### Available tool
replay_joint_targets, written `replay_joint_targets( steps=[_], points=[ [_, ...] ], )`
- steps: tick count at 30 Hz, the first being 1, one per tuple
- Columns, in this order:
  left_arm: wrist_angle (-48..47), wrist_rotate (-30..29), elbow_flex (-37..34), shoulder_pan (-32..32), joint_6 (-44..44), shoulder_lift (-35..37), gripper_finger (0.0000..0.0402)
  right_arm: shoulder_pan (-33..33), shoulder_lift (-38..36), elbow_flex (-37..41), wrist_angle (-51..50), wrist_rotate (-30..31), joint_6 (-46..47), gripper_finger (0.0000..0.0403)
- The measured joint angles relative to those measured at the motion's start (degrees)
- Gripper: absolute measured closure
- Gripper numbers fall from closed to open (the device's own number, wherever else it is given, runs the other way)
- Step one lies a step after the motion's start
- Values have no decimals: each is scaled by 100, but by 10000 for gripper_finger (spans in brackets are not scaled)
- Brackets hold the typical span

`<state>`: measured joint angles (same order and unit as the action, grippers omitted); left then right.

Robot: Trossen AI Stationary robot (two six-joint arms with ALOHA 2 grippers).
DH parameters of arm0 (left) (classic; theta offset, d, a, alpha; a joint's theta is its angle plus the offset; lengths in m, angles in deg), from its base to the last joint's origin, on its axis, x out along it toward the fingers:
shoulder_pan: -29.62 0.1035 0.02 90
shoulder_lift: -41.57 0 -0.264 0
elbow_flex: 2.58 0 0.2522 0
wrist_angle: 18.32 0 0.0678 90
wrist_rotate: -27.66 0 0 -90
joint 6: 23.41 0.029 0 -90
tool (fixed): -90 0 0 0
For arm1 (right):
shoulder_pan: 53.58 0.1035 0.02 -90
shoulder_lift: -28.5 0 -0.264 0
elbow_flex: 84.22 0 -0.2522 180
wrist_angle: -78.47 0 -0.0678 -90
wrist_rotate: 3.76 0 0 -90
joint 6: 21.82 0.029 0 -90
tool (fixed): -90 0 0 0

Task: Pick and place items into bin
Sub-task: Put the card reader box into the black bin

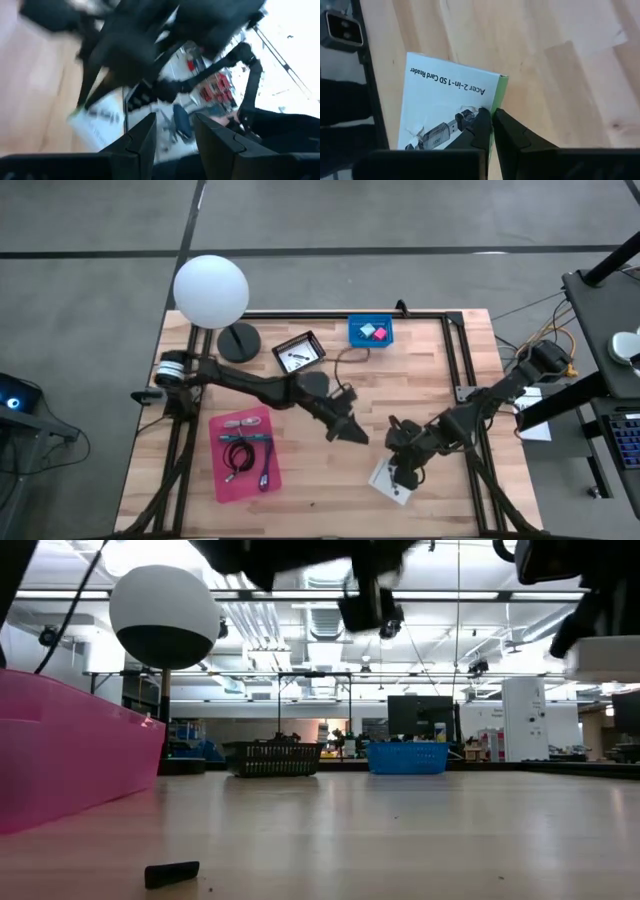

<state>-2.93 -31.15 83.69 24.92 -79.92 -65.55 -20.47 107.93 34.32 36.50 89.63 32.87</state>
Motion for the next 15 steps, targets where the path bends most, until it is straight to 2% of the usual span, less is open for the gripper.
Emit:
replay_joint_targets(
  steps=[5, 11, 15],
  points=[
    [-589, -773, -19, 36, 896, 759, 285, -215, -71, 8, 9, 160, -172, 395],
    [-2050, -2033, -65, 21, 2166, 1754, 285, -630, -109, 15, 74, 164, -559, 395],
    [-2673, -2702, -74, 21, 2799, 2256, 285, -958, -109, 15, 330, 130, -891, 395]
  ],
)
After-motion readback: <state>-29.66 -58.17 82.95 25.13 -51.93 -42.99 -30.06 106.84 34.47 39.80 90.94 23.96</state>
